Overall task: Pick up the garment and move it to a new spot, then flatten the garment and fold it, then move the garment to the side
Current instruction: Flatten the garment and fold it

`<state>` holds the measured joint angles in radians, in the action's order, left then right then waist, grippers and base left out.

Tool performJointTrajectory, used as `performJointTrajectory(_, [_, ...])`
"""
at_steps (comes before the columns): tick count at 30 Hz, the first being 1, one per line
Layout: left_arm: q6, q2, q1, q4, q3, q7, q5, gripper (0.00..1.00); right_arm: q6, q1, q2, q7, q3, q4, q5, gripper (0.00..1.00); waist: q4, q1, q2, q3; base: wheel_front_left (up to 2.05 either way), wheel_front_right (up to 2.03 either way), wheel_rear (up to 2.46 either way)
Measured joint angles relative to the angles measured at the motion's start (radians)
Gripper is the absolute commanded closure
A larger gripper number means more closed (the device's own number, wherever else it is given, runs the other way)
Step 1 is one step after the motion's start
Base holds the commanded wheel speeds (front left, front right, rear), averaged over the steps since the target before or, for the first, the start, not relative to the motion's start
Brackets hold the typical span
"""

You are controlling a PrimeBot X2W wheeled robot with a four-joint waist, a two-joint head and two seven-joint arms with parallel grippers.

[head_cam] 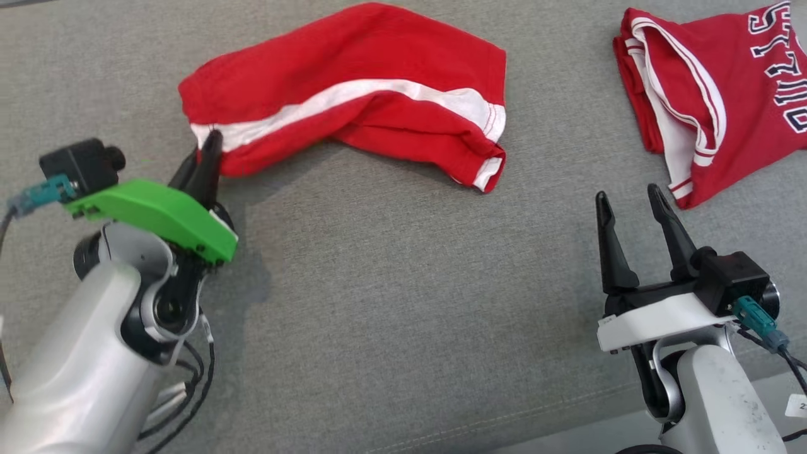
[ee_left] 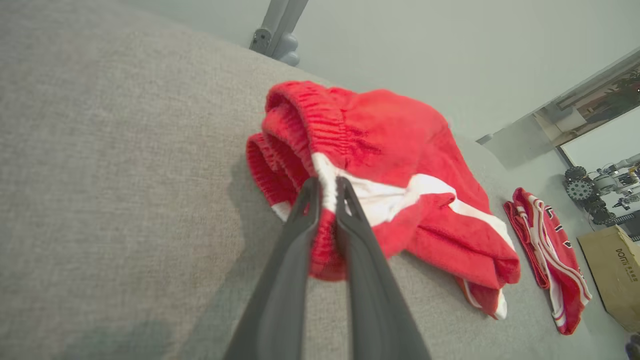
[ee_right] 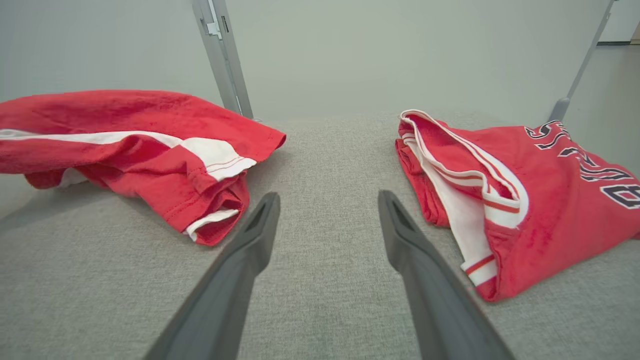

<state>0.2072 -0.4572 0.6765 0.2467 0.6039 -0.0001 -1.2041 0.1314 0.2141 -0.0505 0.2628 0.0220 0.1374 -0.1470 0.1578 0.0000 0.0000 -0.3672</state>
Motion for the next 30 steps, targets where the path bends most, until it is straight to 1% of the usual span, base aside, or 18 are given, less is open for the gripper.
performJointTrajectory(3, [-0.015,0.008,-0.104,0.006,-0.022,-0.042,-0.047,1.0,0.0,-0.006,0.0,0.0,0.003,0.007,0.027,0.0,-0.033,0.0,0.0,0.001,0.0,0.0,0.0])
performJointTrajectory(5, [-0.034,0.039,-0.172,0.028,-0.053,-0.062,-0.117,1.0,0.0,-0.007,0.001,0.0,0.012,0.011,0.041,0.0,-0.056,0.0,0.0,0.002,0.0,0.0,0.0])
performJointTrajectory(7, [-0.066,0.049,-0.221,0.052,-0.044,-0.099,-0.109,1.0,0.0,-0.009,0.001,0.0,0.019,0.016,0.055,0.0,-0.078,0.0,0.0,0.004,0.0,0.0,0.0])
performJointTrajectory(8, [-0.094,0.049,-0.238,0.062,-0.03,-0.107,-0.101,1.0,0.0,-0.01,0.001,0.0,0.019,0.018,0.062,0.0,-0.089,0.0,0.0,0.006,0.0,0.0,0.0])
performJointTrajectory(11, [-0.173,0.083,-0.276,0.099,0.009,-0.141,-0.087,1.0,0.0,-0.02,0.001,0.0,0.019,0.021,0.091,0.0,-0.12,0.0,0.0,0.011,0.0,0.0,0.0])
performJointTrajectory(13, [-0.225,0.099,-0.277,0.129,0.035,-0.171,-0.052,1.0,0.0,-0.029,-0.004,0.0,0.018,0.022,0.1,0.0,-0.14,0.0,0.0,0.015,0.0,0.0,0.0])
performJointTrajectory(16, [-0.258,0.132,-0.277,0.197,0.053,-0.208,-0.026,1.0,0.0,-0.04,-0.021,0.0,0.015,0.026,0.105,0.0,-0.166,0.0,0.0,0.024,0.0,0.0,0.0])
performJointTrajectory(18, [-0.272,0.156,-0.277,0.239,0.053,-0.225,-0.024,1.0,0.0,-0.051,-0.027,0.0,0.011,0.029,0.106,0.0,-0.176,0.0,0.0,0.036,0.0,0.0,0.0])
performJointTrajectory(19, [-0.283,0.164,-0.277,0.256,0.053,-0.232,-0.023,0.96,0.0,-0.054,-0.03,0.0,0.01,0.029,0.106,0.0,-0.18,0.0,0.0,0.042,0.0,0.0,0.0])
performJointTrajectory(20, [-0.292,0.172,-0.277,0.271,0.052,-0.239,-0.016,0.69,0.0,-0.057,-0.033,0.0,0.009,0.029,0.106,0.0,-0.184,0.0,0.0,0.048,0.0,0.0,0.0])
performJointTrajectory(21, [-0.297,0.176,-0.276,0.284,0.052,-0.245,-0.001,0.46,0.0,-0.063,-0.035,0.0,0.008,0.029,0.106,0.0,-0.187,0.0,0.0,0.054,0.0,0.0,0.0])
performJointTrajectory(22, [-0.313,0.183,-0.276,0.302,0.056,-0.255,0.033,0.0,0.0,-0.073,-0.038,0.0,0.006,0.029,0.107,0.0,-0.192,0.0,0.0,0.066,0.0,0.0,0.0])
performJointTrajectory(24, [-0.323,0.191,-0.278,0.306,0.035,-0.258,0.047,0.0,0.0,-0.082,-0.041,0.0,0.006,0.029,0.107,0.0,-0.196,0.0,0.0,0.078,0.0,0.0,0.0])
performJointTrajectory(25, [-0.327,0.196,-0.287,0.305,0.005,-0.26,0.062,0.0,0.0,-0.088,-0.043,0.0,0.008,0.03,0.107,0.0,-0.197,0.0,0.0,0.085,0.0,0.0,0.0])
performJointTrajectory(27, [-0.331,0.201,-0.32,0.29,-0.084,-0.261,0.114,0.0,0.0,-0.098,-0.053,0.0,0.019,0.028,0.114,0.0,-0.196,0.0,0.0,0.101,0.0,0.0,0.0])
performJointTrajectory(30, [-0.332,0.221,-0.395,0.241,-0.221,-0.262,0.23,0.0,0.0,-0.115,-0.067,0.0,0.016,0.015,0.114,0.0,-0.191,0.0,0.0,0.126,0.0,0.0,0.0])
